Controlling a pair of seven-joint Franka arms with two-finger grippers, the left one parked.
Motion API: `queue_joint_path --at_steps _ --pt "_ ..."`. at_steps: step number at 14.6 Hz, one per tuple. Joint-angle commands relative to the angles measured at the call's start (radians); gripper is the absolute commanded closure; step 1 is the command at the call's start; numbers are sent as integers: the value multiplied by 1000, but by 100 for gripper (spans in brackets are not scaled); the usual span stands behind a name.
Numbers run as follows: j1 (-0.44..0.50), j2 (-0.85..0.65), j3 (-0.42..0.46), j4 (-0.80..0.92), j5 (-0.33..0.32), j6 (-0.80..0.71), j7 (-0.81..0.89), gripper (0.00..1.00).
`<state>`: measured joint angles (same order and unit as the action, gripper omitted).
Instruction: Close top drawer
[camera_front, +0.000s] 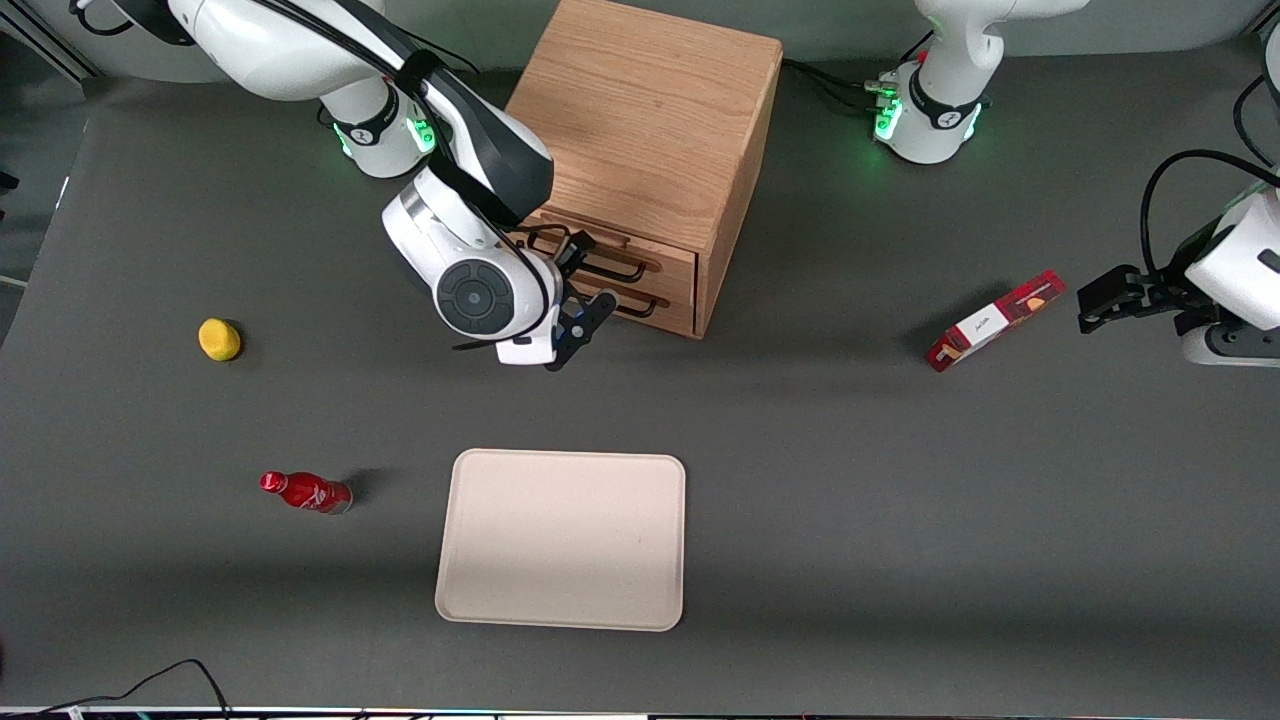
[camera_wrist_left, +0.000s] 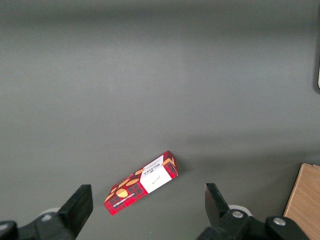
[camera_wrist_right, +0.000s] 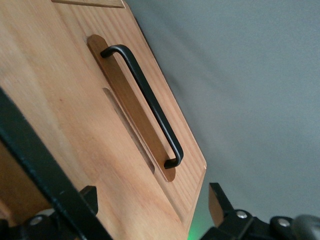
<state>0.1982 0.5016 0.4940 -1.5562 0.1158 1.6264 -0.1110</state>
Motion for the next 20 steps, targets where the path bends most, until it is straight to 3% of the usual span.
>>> queue_joint_path --at_steps 1,10,14,18,20 --pt "-13 -48 -2 -16 8 -68 13 0" --pt "-17 -68 0 34 10 -151 13 0" --pt "-37 -95 -20 97 47 -171 13 0" --pt "-45 -216 -178 87 28 -169 10 0" --pt "-45 -261 -276 88 -22 -165 11 0"
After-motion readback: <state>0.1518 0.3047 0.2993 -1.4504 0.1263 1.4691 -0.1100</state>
